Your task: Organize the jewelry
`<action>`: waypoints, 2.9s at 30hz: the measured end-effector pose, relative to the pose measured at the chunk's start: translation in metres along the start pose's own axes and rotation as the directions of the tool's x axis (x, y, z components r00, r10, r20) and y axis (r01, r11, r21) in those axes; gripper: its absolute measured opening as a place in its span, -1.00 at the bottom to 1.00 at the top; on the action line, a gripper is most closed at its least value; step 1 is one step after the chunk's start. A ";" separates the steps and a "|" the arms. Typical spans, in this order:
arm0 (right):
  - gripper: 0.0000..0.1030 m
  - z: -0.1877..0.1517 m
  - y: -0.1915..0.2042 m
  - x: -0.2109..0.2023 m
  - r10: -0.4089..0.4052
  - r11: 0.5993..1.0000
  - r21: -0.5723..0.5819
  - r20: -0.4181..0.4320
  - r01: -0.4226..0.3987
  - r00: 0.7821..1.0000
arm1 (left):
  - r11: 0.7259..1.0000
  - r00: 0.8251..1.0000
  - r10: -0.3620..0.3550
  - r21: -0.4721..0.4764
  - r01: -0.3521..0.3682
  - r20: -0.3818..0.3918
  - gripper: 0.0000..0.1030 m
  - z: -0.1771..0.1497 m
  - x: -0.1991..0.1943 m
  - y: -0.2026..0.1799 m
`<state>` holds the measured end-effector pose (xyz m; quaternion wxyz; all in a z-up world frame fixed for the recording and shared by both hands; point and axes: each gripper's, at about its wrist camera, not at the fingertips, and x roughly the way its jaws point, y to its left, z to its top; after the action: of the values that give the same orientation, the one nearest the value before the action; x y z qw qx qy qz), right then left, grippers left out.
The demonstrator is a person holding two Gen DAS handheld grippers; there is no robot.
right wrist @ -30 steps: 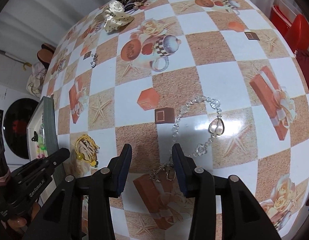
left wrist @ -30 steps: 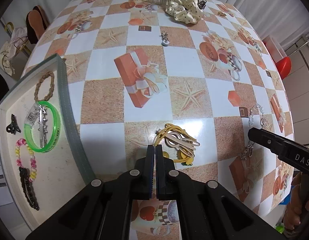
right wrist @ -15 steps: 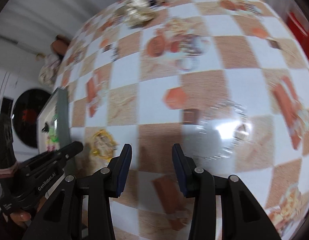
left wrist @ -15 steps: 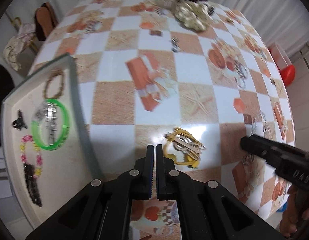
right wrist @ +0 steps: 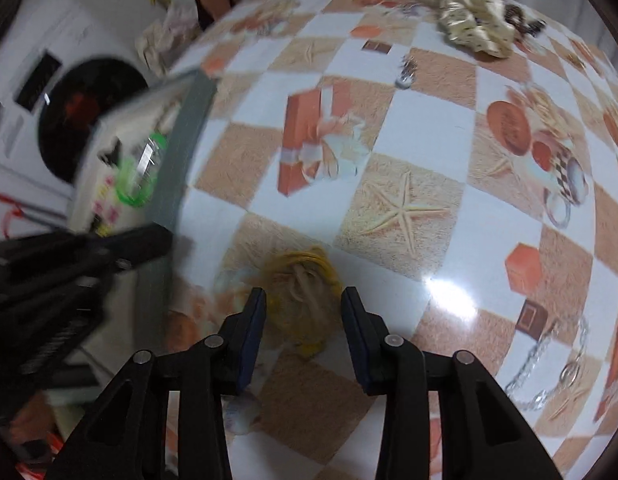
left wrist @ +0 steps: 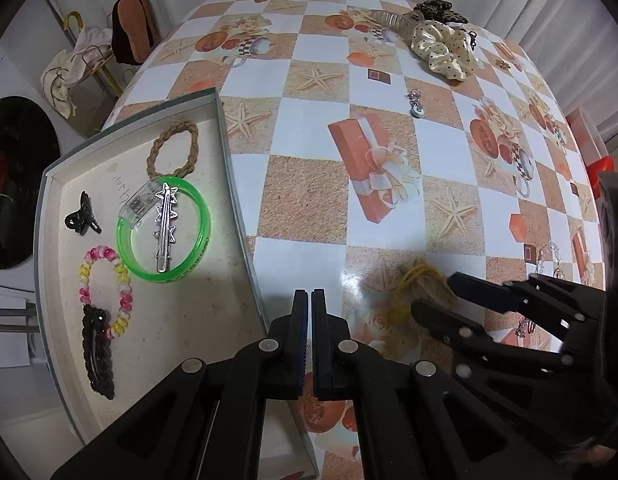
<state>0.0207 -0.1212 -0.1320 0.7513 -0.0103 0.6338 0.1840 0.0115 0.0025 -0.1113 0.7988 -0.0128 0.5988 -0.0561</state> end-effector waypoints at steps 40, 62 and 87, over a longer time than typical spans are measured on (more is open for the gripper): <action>0.04 -0.067 -0.118 -0.074 -0.001 0.859 0.509 0.108 -0.055 0.994 | 0.988 0.994 -0.098 0.123 0.092 0.040 -0.89 0.018 0.000 -0.060; 0.09 -0.080 -0.145 -0.081 -0.053 0.795 0.606 0.117 -0.029 0.992 | 0.986 0.985 -0.167 0.005 0.167 0.041 -0.88 0.028 -0.003 -0.056; 0.09 -0.078 -0.147 -0.086 -0.057 0.800 0.599 0.136 -0.036 0.989 | 0.996 0.991 -0.084 0.031 0.082 0.107 1.00 0.041 0.066 -0.087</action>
<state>-0.0212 -0.3003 -0.0974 0.7616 0.2379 0.6020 -0.0295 0.0623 -0.0932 -0.1551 0.8272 -0.0301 0.5528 -0.0965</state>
